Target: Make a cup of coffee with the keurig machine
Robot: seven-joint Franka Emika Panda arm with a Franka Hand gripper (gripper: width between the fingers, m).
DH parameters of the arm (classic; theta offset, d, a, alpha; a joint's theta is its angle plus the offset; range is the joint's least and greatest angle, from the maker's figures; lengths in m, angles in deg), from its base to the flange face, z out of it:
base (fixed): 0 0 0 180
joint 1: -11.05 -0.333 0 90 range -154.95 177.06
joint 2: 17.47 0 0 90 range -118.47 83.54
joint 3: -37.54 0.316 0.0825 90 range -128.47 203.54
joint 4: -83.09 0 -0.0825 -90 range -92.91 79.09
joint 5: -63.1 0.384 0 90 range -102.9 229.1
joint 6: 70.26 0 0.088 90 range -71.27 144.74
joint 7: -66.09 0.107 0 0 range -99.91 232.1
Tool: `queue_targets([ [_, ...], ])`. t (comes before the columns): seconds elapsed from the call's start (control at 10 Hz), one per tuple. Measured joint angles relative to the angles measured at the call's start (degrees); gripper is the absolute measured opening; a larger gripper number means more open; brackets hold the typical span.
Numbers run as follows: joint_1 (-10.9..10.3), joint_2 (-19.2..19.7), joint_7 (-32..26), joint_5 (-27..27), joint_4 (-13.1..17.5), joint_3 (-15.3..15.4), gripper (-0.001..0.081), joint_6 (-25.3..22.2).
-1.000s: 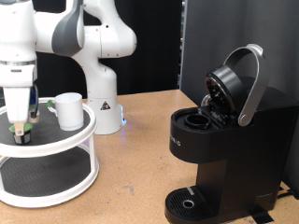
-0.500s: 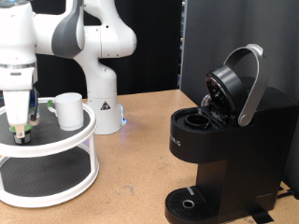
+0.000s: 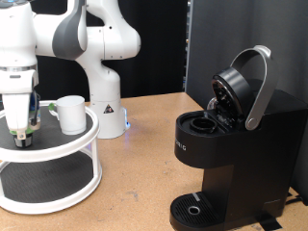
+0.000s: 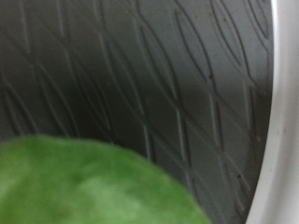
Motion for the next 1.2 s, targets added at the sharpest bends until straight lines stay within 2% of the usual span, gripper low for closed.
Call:
queue_targets([
  [0.2,-0.8,-0.7,-1.0,2.3,1.8,0.1,0.0457,-5.0],
  [0.4,-1.9,-3.5,-3.7,5.9,5.0,0.1,0.0457,-13.6],
  [0.7,-2.1,-8.3,-5.1,5.9,7.9,1.0,0.0457,-22.5],
  [0.9,-2.1,-8.0,-5.0,7.0,7.4,0.8,0.0457,-21.4],
  [1.1,-2.8,-8.1,-2.6,10.8,6.1,1.4,0.0457,-20.6],
  [1.2,-3.8,-8.3,-0.8,14.2,6.1,2.3,0.0457,-20.6],
])
